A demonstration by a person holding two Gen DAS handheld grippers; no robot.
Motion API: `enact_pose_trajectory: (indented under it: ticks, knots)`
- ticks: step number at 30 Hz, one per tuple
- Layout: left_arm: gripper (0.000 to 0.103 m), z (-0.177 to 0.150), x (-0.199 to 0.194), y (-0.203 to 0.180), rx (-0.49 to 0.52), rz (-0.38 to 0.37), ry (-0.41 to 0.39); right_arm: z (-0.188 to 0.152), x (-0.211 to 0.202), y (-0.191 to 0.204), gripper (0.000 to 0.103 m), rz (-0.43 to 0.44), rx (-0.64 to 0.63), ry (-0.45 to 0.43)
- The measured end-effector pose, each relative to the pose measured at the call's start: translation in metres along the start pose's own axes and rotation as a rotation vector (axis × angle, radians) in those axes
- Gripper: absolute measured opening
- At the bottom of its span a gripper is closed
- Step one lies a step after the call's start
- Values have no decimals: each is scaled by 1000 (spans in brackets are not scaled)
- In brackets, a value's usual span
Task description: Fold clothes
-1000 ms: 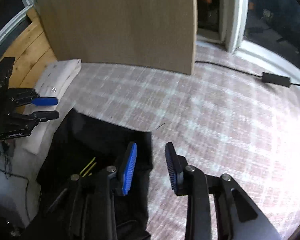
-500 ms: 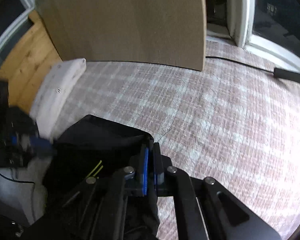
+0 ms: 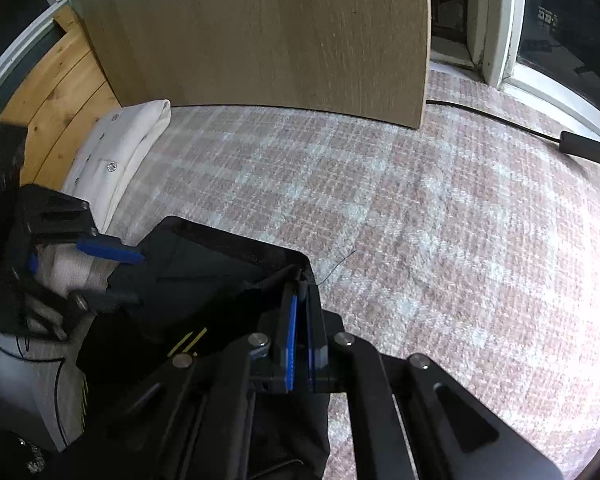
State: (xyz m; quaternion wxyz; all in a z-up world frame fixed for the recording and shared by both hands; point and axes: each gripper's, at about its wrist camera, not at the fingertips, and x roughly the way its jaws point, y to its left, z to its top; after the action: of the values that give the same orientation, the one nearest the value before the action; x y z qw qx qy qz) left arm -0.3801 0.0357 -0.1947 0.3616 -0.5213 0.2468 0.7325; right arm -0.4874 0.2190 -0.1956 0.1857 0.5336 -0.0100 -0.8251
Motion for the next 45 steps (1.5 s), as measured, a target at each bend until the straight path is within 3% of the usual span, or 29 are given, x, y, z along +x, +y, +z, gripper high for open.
enact_pose_trajectory:
  ticks: [2,3,4,8,9,11,12,14,15,17,21,25,28,31,34,37,39,40,41,45]
  knots:
    - [29,2,3,3,-26,-16,-6,0,1,0,4,-3,0,2]
    - [10,3,3,5,-35,-24,-10,1,2,0,4,-6,-2,4]
    - [1,3,3,7,-49,-29,-9,1,2,0,4,-9,-4,5]
    - [2,-2,-5,25,-140,-86,-39,3,5,-3,4,-33,8,6]
    - [2,-4,-9,32,-175,-63,-58,4,5,-6,4,-43,19,6]
    - [3,-10,-14,54,-275,98,-87,5,6,-12,4,-47,47,7]
    - [0,-13,-15,65,-339,125,-88,5,7,-13,4,-43,53,7]
    - [5,-17,-15,75,-398,128,-86,6,8,-11,4,-45,39,11]
    - [15,-17,-17,72,-390,141,-89,7,8,-9,5,-53,29,16]
    - [31,-16,-19,63,-372,167,-96,8,7,-6,18,-68,11,25]
    - [32,-9,-29,32,-273,59,-129,3,-24,-10,25,-85,10,-11]
    - [35,-42,-55,-32,-50,-68,-119,-27,-77,-20,40,34,24,-34]
    - [42,-60,-54,-73,74,-147,-81,-59,-98,-11,41,121,-19,2]
    - [44,-74,-39,-95,172,-59,-25,-82,-94,16,41,169,-105,84]
    - [42,-75,-22,-99,163,20,1,-93,-72,31,41,194,-122,179]
    - [41,-70,-20,-90,68,-18,-4,-97,-52,38,41,158,-139,210]
    - [28,-69,-20,-88,43,-21,-6,-96,-43,40,40,141,-160,205]
    - [21,-68,-21,-85,11,-33,-1,-94,-41,40,27,129,-165,196]
    - [4,-67,-22,-81,-22,-45,5,-93,-40,39,3,117,-170,191]
    - [4,-62,-32,-60,-154,-63,-10,-77,-49,33,2,146,-147,125]
